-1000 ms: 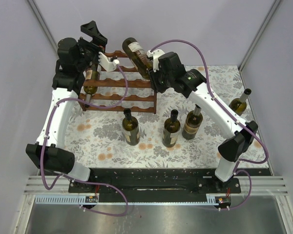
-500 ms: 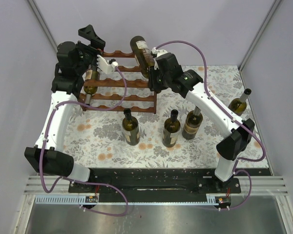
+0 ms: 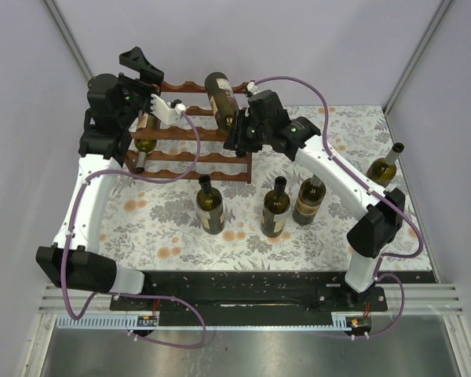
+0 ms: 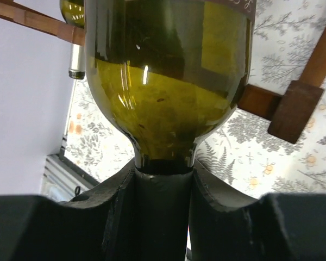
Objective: Put the wine bottle on the wine rack
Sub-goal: Place the wine bottle in the wine rack.
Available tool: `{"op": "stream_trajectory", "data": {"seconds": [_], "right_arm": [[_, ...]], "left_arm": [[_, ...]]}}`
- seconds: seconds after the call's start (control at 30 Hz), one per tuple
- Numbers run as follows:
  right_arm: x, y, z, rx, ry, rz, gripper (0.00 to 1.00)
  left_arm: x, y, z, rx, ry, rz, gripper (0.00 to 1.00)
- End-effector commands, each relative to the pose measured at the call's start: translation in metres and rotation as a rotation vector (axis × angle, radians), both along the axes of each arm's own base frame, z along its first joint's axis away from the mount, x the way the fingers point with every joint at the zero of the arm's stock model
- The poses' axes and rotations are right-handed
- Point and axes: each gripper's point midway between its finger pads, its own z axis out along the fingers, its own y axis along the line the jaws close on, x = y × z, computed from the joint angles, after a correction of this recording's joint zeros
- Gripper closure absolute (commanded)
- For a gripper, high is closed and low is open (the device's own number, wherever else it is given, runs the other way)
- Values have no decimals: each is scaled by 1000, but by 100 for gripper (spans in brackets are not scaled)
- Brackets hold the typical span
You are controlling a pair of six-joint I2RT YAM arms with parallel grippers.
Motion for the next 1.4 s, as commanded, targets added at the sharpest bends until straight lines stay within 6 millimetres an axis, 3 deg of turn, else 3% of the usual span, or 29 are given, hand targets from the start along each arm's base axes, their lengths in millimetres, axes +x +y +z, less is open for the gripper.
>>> {"op": "stream_trajectory", "data": {"seconds": [0.0,0.27,0.57,0.83,0.97,1.17,1.37], "right_arm": [[11,24,59,222,-123,29,100],[24,31,56,330,-84,53,100],[18,31,61,391,-129,75,100],[13,41,87,524,-169,119,100],[11,44,103,608,-186,128,100],[16,45,113,642,-210,112,100],[11,36,106,607,-220,99,100]], "left_arm": [[-16,14,23,2,-59,50,1],[-18,23,15,6,-42,81,1],[-13,40,0,28,-23,159,1],[-16,59,-17,72,13,254,1],[-18,64,-16,78,9,281,1],[-21,60,-17,-26,41,257,1],[-37,37,-23,-249,200,142,1]]}}
